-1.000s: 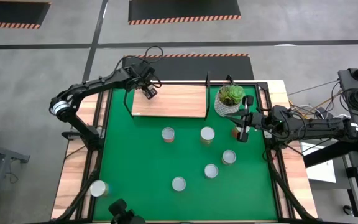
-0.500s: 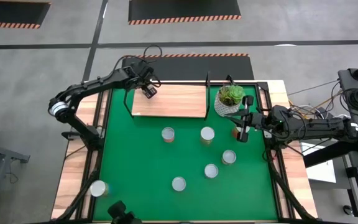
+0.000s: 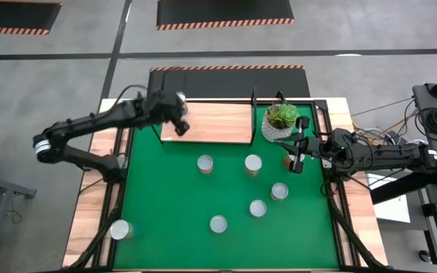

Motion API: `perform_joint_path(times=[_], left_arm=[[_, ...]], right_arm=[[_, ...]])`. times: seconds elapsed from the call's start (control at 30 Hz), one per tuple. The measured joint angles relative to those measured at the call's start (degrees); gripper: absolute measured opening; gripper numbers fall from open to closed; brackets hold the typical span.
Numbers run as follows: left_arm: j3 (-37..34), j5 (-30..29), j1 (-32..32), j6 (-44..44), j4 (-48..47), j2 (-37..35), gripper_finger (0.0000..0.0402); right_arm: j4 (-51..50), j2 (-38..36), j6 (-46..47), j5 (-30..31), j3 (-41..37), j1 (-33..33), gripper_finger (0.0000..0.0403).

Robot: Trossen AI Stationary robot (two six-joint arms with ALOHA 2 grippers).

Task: Pick and place cans onto a shelf
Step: Put the canned pears on the shelf

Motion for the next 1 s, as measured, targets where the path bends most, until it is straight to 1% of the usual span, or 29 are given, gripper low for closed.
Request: perform_joint_path(times=[0.13,0.27,0.4,0.6,0.93,1.0], left_arm=[[-7.1,-0.01,-6.11,-2.94,5.63,-3.83,0.0],[-14.03,0.0,-11.62,-3.56,15.13,-6.26,0.0],[-18.78,0.02,-15.89,-3.54,23.75,-7.44,0.0],[-21.97,0.0,-19.37,-4.76,30.74,-7.17,0.0],[-22.11,0.02,-20.51,-7.99,31.28,-5.86,0.0],[-22.11,1.07,-20.67,-8.91,31.04,-5.84,0.0]], right_arm=[[-0.15,0.0,0.22,0.01,0.0,0.0,0.0018],[-0.15,0.0,0.24,0.0,0.0,0.0,0.0018],[-0.05,0.0,0.24,0.0,0.0,0.0,0.0018],[0.02,0.0,0.24,0.01,0.0,0.0,0.0018],[0.02,0.0,0.24,0.01,0.0,0.0,0.0018],[0.02,0.0,0.24,0.02,0.0,0.0,0.0018]])
